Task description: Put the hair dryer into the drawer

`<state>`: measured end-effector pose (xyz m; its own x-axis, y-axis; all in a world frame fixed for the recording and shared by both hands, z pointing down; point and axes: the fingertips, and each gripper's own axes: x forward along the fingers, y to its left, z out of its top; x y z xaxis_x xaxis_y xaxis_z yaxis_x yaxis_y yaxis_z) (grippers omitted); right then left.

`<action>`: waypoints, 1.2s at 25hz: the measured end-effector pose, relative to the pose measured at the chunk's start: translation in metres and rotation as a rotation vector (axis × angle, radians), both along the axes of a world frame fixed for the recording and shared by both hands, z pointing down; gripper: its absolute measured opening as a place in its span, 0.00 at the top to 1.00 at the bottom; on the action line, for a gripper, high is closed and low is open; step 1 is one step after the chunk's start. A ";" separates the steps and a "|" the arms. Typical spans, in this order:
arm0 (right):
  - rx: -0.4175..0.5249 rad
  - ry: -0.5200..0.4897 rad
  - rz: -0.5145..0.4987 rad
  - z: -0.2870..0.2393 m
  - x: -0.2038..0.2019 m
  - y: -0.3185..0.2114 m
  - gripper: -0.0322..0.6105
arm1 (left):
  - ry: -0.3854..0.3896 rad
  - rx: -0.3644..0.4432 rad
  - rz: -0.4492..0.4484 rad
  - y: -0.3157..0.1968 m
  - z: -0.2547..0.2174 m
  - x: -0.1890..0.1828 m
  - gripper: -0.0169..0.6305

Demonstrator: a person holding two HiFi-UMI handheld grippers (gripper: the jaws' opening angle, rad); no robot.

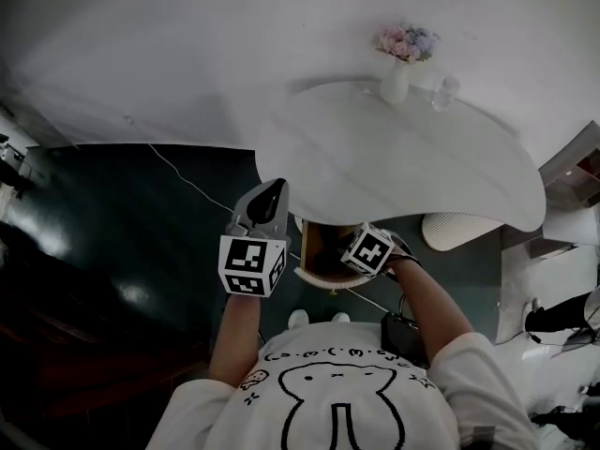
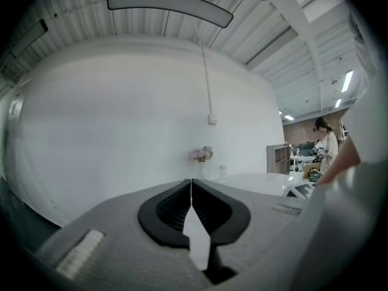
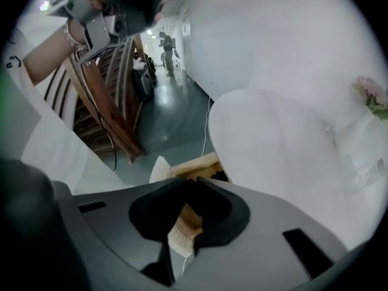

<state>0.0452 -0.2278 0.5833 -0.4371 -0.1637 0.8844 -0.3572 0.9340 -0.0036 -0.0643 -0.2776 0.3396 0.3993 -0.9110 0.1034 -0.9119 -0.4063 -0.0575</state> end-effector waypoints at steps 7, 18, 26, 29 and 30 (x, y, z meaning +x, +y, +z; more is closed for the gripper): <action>0.033 -0.211 0.194 -0.049 0.007 -0.025 0.95 | -0.002 0.024 0.017 -0.005 -0.011 0.005 0.95; 0.205 -0.424 0.351 -0.126 0.029 -0.037 0.95 | -0.004 0.056 0.061 -0.006 -0.022 0.020 0.95; 0.361 -0.598 0.471 -0.196 0.050 -0.043 0.95 | 0.003 0.077 0.061 -0.006 -0.031 0.021 0.95; 0.421 -0.637 0.494 -0.220 0.057 -0.042 0.95 | 0.004 0.084 0.064 -0.004 -0.035 0.023 0.95; 0.444 -0.649 0.503 -0.227 0.059 -0.041 0.95 | 0.004 0.086 0.066 -0.003 -0.035 0.023 0.95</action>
<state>0.1045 -0.2686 0.3562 -0.6101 -0.7323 0.3026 -0.7729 0.6341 -0.0240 -0.0410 -0.2810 0.3042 0.4592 -0.8880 0.0241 -0.8836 -0.4594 -0.0908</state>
